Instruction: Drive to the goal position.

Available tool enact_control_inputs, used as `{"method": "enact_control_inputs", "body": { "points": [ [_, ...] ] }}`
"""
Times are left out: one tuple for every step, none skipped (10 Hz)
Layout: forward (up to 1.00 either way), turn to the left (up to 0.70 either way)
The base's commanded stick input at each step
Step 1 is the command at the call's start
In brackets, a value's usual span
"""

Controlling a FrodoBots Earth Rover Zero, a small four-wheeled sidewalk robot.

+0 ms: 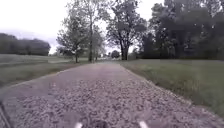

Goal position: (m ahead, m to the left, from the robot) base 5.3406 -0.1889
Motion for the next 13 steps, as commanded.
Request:
{"method": "enact_control_inputs", "body": {
  "points": [
    [0.7, 0.0],
    [0.7, 0.0],
    [0.7, 0.0],
    [0.7, 0.0],
    [0.7, 0.0],
    [0.7, 0.0],
    [0.7, 0.0],
    [0.7, 0.0],
    [0.7, 0.0],
    [0.7, 0.0],
    [0.7, 0.0],
    [0.7, 0.0],
    [0.7, 0.0]
  ]
}}
